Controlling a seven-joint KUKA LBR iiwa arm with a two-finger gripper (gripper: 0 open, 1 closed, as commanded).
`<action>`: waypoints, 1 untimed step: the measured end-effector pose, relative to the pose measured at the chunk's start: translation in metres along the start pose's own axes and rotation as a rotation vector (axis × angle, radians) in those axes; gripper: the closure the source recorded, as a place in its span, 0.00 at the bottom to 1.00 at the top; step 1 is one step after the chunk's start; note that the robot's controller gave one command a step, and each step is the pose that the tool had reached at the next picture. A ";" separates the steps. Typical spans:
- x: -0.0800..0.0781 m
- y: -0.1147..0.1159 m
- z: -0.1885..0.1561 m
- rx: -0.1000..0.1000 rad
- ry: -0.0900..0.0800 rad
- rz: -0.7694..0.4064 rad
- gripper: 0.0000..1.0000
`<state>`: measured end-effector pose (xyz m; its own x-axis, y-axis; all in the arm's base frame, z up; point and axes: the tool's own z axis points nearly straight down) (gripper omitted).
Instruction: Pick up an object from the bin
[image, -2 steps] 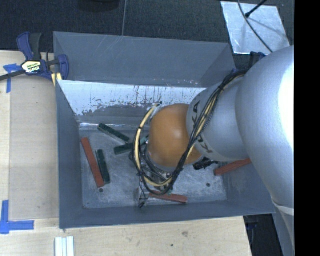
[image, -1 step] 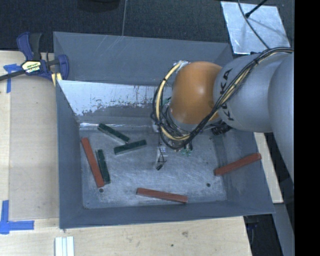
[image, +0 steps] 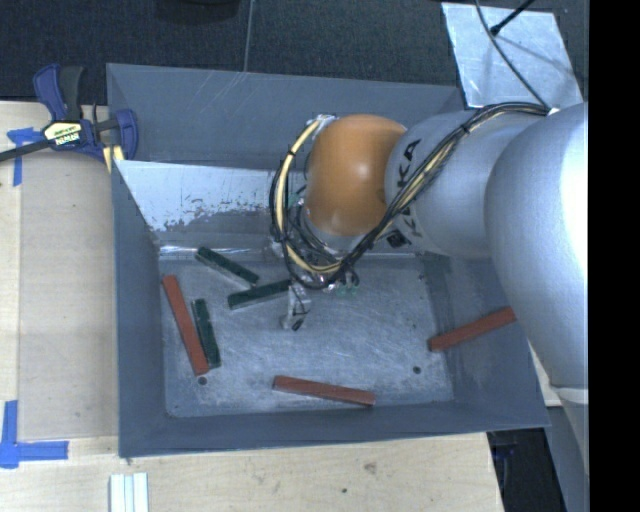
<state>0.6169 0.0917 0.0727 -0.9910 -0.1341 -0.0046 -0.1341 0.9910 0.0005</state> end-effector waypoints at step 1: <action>-0.001 0.000 -0.002 -0.001 -0.003 0.003 1.00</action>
Offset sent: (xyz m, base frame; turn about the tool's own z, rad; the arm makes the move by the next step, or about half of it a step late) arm 0.0000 0.0000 0.0000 0.0000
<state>0.6179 0.0917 0.0747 -0.9913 -0.1312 -0.0075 -0.1312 0.9914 0.0016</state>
